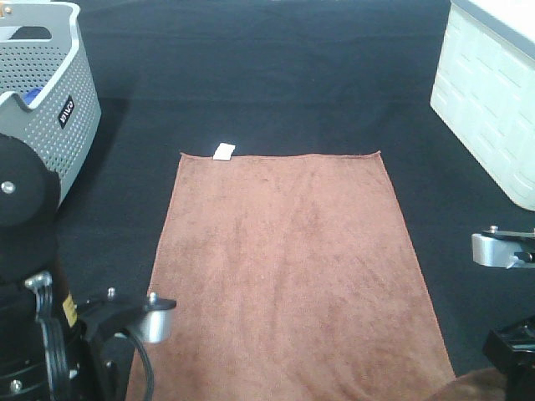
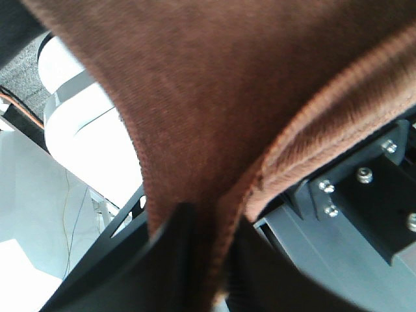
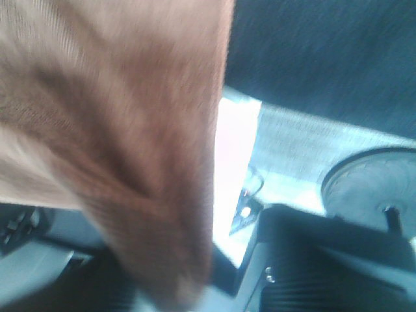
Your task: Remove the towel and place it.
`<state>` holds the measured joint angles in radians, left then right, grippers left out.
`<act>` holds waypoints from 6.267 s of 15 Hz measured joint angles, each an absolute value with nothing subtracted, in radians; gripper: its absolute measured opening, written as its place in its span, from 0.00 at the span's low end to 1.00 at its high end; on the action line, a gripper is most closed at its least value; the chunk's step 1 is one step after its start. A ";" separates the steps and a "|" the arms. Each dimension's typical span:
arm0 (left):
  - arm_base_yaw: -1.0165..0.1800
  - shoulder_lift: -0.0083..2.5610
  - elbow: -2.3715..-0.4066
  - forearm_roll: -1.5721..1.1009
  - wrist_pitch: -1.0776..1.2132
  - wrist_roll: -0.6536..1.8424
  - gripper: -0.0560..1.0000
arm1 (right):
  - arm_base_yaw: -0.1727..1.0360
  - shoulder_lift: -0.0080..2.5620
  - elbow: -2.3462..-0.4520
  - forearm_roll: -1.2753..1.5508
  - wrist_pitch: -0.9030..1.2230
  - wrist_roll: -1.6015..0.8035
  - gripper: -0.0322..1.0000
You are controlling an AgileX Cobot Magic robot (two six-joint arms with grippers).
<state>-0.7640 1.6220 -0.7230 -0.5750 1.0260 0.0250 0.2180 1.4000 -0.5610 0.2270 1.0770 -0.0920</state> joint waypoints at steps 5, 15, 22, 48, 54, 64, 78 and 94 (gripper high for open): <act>-0.813 1.623 -0.723 -0.570 1.037 -0.033 0.76 | 0.215 1.400 -0.561 0.219 1.065 -0.092 0.73; -0.813 1.623 -0.742 -0.521 1.034 -0.056 0.76 | 0.215 1.310 -0.597 0.395 1.209 -0.199 0.73; -0.549 1.635 -1.085 -0.207 1.094 -0.112 0.76 | 0.067 1.401 -0.971 0.170 1.124 -0.095 0.71; -0.212 2.618 -2.290 -0.267 1.159 0.044 0.76 | -0.011 2.344 -1.677 0.449 0.772 -0.374 0.71; -0.311 2.622 -2.293 -0.201 1.155 -0.062 0.75 | 0.141 2.362 -1.689 0.317 0.655 -0.327 0.71; -0.375 2.625 -2.293 -0.026 1.143 -0.187 0.59 | 0.200 2.366 -1.689 0.061 0.617 -0.169 0.35; -0.380 2.637 -2.341 -0.067 1.137 -0.189 0.07 | 0.199 2.352 -1.689 0.082 0.621 -0.167 0.04; -0.383 2.639 -2.409 -0.060 1.164 -0.189 0.07 | 0.203 2.294 -1.662 0.067 0.611 -0.167 0.04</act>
